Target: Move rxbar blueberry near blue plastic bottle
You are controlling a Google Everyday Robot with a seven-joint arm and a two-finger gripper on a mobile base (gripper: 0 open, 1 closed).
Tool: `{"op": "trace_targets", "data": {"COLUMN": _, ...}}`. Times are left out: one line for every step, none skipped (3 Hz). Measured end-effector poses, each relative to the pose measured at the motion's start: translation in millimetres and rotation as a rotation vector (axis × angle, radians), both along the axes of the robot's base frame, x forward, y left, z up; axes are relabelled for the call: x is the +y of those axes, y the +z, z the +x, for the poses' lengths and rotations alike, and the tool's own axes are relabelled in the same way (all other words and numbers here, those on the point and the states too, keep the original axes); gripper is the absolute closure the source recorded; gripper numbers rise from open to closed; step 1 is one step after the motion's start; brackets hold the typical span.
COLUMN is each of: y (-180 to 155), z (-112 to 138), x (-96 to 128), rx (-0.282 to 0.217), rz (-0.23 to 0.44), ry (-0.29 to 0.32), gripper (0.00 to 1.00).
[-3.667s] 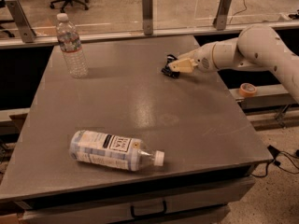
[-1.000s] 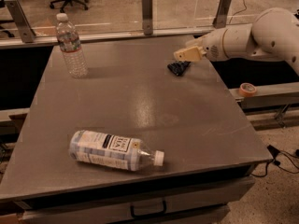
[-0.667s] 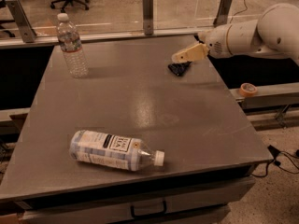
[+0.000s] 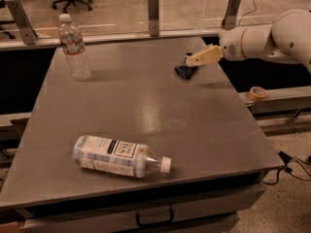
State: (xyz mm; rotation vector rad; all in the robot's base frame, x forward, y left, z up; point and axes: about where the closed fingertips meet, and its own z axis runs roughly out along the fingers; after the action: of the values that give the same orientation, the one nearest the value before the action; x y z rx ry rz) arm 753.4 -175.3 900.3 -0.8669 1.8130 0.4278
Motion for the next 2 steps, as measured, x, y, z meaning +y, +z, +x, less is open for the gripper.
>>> {"op": "trace_targets", "data": {"y": -16, "z": 20, "x": -2, "rx": 0.013, "rz": 0.011, "ry": 0.015, "gripper": 0.00}}
{"op": "trace_targets", "data": {"y": -33, "z": 29, "x": -1, "rx": 0.041, "rz": 0.011, "ry": 0.022, "gripper": 0.00}}
